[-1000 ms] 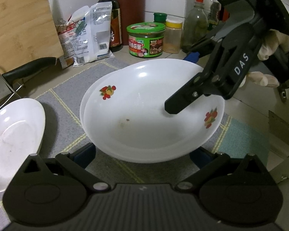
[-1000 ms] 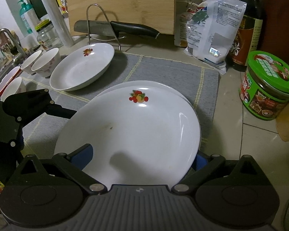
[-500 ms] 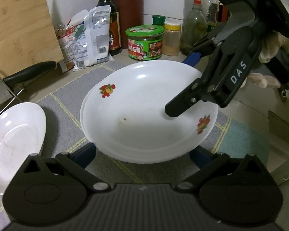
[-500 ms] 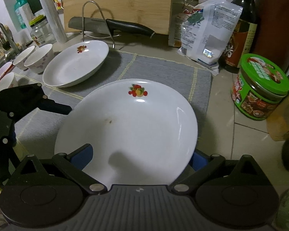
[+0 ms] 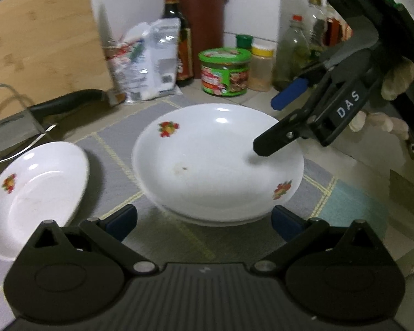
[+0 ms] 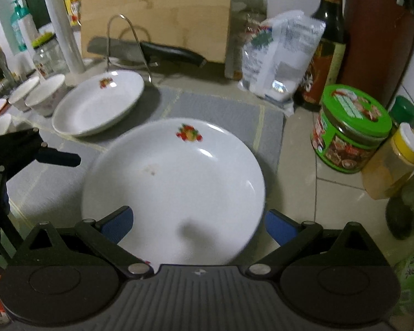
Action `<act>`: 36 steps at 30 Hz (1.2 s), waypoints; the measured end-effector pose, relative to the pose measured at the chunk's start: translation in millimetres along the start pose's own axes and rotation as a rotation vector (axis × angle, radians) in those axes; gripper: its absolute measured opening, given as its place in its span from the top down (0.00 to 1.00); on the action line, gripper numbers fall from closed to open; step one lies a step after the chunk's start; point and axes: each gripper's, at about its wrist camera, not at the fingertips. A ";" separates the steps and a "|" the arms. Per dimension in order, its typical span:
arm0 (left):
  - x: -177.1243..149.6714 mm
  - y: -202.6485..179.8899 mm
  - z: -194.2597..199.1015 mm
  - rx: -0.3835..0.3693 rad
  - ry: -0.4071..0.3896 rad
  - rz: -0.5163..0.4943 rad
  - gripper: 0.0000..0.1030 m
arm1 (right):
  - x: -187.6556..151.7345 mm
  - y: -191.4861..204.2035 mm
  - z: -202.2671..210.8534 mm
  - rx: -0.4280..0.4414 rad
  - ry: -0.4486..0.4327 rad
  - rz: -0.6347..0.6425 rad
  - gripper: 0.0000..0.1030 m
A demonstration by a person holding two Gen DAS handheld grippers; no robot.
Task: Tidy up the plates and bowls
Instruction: 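Open the right tool to release the plate rim and withdraw, then reach the right tool to the rim of the white plate by the knife rack and grasp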
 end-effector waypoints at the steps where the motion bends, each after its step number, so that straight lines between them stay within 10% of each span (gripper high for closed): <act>1: -1.5 1.4 4.4 0.018 -0.004 0.010 0.01 | 0.6 3.7 2.3 0.006 -0.014 0.003 0.00; 10: -29.5 21.9 60.5 0.195 -0.041 0.117 0.01 | 9.1 59.9 4.1 0.054 -0.072 0.034 0.00; 20: -79.2 65.4 119.7 0.209 -0.096 0.201 0.00 | 19.2 141.8 -5.0 0.030 -0.123 0.025 0.00; 36: -91.6 99.0 101.6 0.263 -0.065 0.288 0.01 | 57.4 156.7 -44.0 0.047 -0.051 0.055 0.00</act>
Point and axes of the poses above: each gripper's, at about its wrist camera, not at the fingertips, and z roughly against the way its jaws point, y to its left, x to its top, and after that the axes turned 2 degrees about y, right-handed
